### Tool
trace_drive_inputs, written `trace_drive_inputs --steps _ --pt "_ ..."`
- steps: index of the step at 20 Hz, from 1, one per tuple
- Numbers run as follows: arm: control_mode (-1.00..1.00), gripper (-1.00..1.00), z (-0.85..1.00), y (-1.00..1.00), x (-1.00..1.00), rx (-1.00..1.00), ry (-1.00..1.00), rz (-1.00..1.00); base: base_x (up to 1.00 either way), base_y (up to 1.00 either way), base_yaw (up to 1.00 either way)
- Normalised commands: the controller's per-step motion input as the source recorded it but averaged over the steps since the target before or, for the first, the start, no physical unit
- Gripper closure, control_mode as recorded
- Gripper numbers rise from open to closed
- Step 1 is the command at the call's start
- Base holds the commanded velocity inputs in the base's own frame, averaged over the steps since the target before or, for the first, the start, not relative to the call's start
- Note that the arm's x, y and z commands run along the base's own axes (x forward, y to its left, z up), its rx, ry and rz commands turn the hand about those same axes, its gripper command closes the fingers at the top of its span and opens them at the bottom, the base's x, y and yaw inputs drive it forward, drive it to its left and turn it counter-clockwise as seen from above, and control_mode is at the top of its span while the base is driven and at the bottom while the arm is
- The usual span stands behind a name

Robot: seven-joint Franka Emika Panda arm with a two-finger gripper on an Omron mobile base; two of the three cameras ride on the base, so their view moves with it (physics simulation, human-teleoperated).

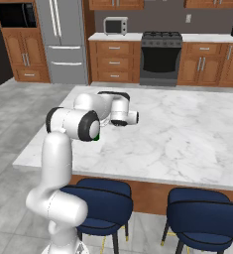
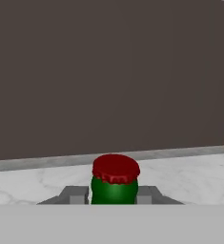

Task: Get the candle and the beer from the cabinet and move them to the dining counter.

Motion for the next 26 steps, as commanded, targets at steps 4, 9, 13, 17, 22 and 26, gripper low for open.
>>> trace_drive_inputs --steps 4,9,13,17,22,26 --pt "-1.00 1.00 -0.06 0.01 0.00 0.00 0.00 0.00 0.00 0.00 0.00" --pt "-1.00 1.00 0.00 0.00 0.00 0.00 0.00 0.00 0.00 0.00 0.00" --pt "-1.00 1.00 0.00 0.00 0.00 0.00 0.00 0.00 0.00 0.00 0.00" --pt "-1.00 1.00 0.00 0.00 0.00 0.00 0.00 0.00 0.00 0.00 0.00" --pt "-1.00 -1.00 0.00 0.00 0.00 0.00 0.00 0.00 0.00 0.00 0.00" --pt "-1.00 -1.00 0.00 0.00 0.00 0.00 0.00 0.00 0.00 0.00 0.00"
